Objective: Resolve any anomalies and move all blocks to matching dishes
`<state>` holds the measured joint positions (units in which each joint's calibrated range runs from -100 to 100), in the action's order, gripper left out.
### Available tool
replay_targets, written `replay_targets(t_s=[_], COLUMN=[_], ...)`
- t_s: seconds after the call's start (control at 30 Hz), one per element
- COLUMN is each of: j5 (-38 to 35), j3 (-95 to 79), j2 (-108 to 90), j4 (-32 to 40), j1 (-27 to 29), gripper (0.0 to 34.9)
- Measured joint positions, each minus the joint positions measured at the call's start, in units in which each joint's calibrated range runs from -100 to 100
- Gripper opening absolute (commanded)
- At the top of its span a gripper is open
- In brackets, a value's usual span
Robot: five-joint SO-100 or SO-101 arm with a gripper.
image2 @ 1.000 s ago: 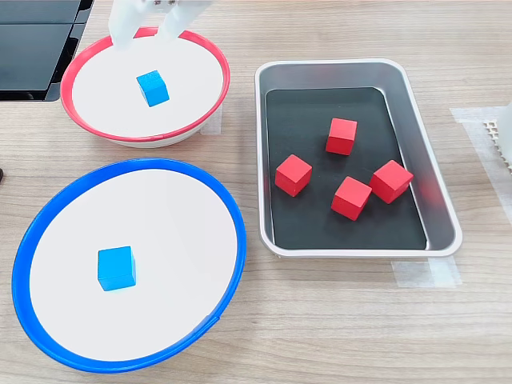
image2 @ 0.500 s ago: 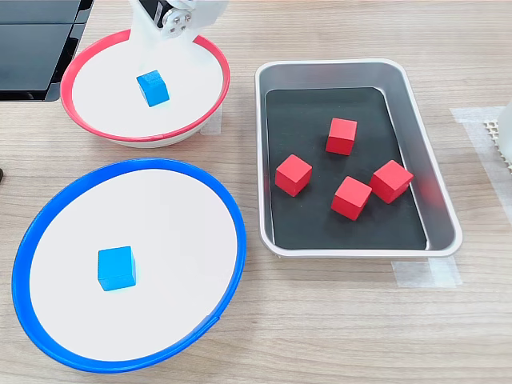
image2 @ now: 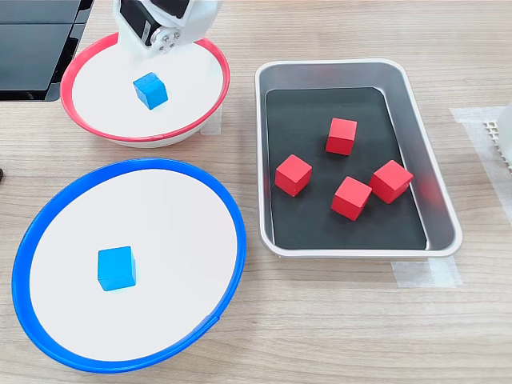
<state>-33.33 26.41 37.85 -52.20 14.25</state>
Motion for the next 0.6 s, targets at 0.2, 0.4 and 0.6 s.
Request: replay_targets(t_s=[0.2,0.4,0.6], j5=[-0.5,-1.5,0.2], j3=[0.0,1.5,-1.3], j2=[2.2,3.5,-2.9], j4=[0.0,0.0,-3.1], j1=[-0.1,-0.2,-3.0], gripper=[13.1,0.4,0.3])
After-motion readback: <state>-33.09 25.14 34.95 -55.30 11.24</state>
